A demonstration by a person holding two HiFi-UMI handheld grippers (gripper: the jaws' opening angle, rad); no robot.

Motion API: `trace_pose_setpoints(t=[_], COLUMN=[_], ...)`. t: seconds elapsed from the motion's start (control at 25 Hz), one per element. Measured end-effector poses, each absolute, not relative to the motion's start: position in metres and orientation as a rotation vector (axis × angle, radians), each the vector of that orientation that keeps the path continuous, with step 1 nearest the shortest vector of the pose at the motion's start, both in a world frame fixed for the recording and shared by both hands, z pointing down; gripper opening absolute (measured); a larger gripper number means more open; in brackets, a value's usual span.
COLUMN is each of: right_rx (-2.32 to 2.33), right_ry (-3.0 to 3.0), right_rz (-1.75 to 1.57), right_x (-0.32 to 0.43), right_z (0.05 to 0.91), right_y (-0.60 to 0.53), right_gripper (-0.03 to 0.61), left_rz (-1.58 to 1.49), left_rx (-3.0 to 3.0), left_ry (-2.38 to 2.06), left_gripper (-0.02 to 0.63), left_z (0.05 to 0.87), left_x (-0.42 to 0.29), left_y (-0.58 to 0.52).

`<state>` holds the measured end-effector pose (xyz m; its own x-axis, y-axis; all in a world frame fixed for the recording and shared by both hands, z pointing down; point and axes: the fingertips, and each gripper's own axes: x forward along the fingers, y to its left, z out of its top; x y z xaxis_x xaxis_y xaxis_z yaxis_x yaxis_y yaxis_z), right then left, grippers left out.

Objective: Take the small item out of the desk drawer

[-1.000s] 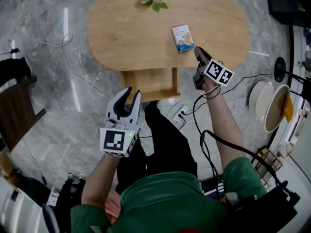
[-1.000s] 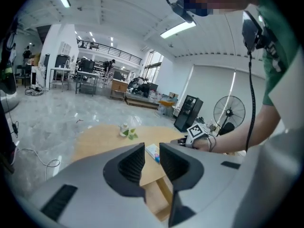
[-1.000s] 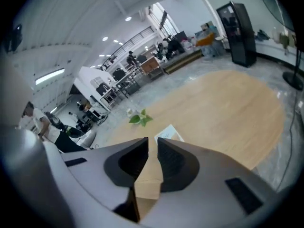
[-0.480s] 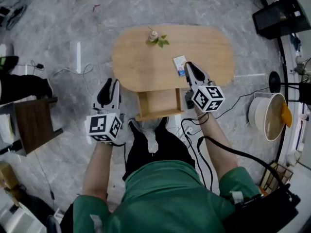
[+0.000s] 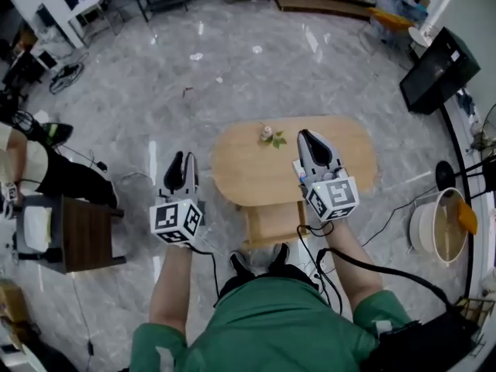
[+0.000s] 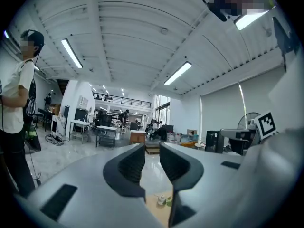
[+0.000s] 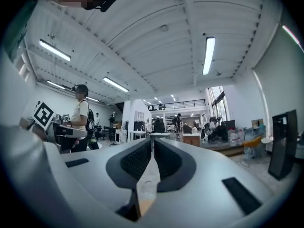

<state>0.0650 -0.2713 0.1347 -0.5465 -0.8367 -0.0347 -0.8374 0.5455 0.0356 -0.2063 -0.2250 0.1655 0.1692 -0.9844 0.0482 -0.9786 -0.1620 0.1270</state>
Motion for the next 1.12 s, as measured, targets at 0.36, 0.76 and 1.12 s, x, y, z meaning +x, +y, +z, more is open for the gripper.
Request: trace_pose_setpoints(t=[0.36,0.76,1.12], right_rx=[-1.482,-1.501,-1.595], right_ry=[2.686,2.636,2.546], right_rz=[0.214,0.423,0.545], right_x=[0.050,0.039,0.047], right_z=[0.069,0.015,-0.005], right_y=[-0.223,-0.200,-0.187], right_gripper=[0.037,0.037,0.032], left_rz=[-0.192,-0.294,-0.324], left_rx=[2.358,2.434,2.532], left_ry=[-1.993,-1.981,-1.930], left_gripper=[0.107,0.107,0.107], left_z=[0.099,0.053,0.037], left_x=[-0.219,-0.231,-0.217], left_y=[-0.187,-0.179,-0.185])
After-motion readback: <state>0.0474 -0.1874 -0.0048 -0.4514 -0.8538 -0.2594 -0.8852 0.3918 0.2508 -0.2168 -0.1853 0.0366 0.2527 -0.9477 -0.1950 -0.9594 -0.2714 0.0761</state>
